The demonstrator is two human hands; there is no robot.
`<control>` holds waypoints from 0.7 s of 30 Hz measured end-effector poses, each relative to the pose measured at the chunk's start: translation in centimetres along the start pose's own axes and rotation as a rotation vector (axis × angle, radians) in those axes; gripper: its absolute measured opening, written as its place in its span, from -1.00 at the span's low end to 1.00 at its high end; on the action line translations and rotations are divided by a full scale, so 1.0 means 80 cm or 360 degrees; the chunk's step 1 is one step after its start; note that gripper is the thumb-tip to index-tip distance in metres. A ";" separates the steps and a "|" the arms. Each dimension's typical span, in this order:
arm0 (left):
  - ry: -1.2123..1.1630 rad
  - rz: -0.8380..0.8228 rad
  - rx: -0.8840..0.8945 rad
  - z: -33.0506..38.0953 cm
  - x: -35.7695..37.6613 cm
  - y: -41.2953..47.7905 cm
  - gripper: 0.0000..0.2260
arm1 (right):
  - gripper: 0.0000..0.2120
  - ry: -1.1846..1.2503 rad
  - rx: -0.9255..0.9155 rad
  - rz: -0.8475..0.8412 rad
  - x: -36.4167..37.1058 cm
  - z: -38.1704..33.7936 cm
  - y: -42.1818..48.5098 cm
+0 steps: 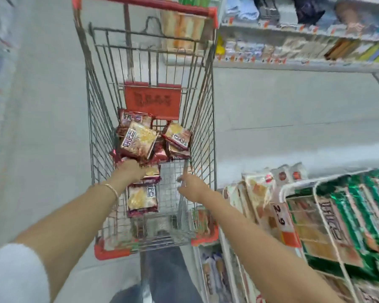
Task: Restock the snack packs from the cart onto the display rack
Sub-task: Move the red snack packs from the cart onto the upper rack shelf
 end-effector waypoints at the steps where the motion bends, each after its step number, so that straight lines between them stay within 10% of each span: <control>1: -0.0108 -0.0049 -0.0126 -0.007 0.016 0.018 -0.47 | -0.62 0.0087 0.0033 0.0007 0.006 0.013 0.015; 12: -0.1361 -0.0192 -0.0957 -0.106 0.237 0.236 -0.10 | -0.71 0.0682 0.0346 0.0109 0.075 0.097 0.109; 17: -0.2091 -0.0685 -0.1046 -0.036 0.144 0.138 -0.70 | -0.74 0.1036 0.0394 0.0351 0.067 0.093 0.128; 21: -0.2176 -0.1268 -0.0881 -0.009 0.124 0.079 -0.60 | -0.73 0.1302 0.0371 0.0723 0.011 0.056 0.151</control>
Point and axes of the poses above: each hand's wrist, its own y-axis towards the middle knuckle, its own x-axis out of the palm, z = x × y, the point moved 5 cm from there along y, towards the middle knuckle, and after that the axes turned 15 degrees about y, right-handed, at the moved point
